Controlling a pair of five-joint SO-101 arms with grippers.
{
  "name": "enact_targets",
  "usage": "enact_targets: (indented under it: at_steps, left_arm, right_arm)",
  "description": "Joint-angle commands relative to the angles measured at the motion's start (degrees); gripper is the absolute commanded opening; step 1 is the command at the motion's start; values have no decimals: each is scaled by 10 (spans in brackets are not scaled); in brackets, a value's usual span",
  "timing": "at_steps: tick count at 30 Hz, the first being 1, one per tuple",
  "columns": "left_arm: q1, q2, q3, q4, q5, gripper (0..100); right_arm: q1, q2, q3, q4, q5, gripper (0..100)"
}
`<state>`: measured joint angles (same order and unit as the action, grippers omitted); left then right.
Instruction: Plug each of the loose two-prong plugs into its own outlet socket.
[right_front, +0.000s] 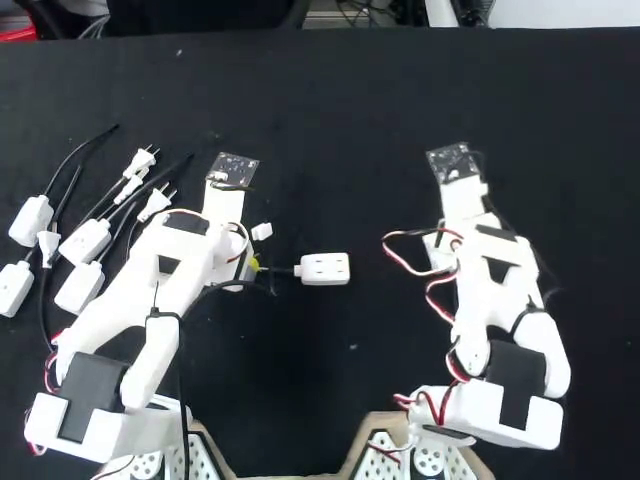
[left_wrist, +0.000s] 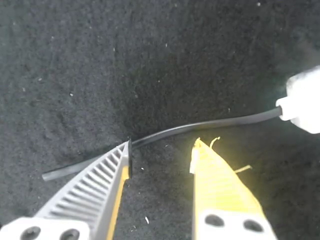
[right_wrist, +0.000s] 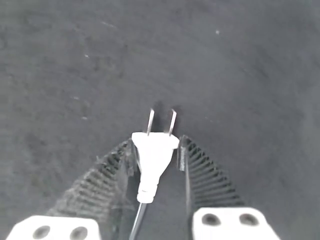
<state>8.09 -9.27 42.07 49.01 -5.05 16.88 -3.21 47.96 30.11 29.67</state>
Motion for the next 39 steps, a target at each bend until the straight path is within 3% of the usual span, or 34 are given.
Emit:
enact_targets:
  at_steps: [1,5,11,19,25,30,39]
  left_arm:
    - [1,-14,-15,2,-3,202]
    - [1,-14,-15,1,-3,202]
    - [1,-14,-15,1,-3,202]
    - [1,-14,-13,0,-3,202]
    - [1,-13,-10,0,-3,202]
    - [1,-13,-10,1,-3,202]
    - [1,-14,-10,0,-4,202]
  right_arm:
    - [38,-6,-45,6,-44,127]
    - [71,-6,-85,91,-114,127]
    - [76,0,-164,237,-141,127]
    - [128,0,-163,209,-135,127]
    - [119,2,-145,200,-142,127]
    - [68,29,-140,193,-156,127]
    - [64,128,-196,176,-132,127]
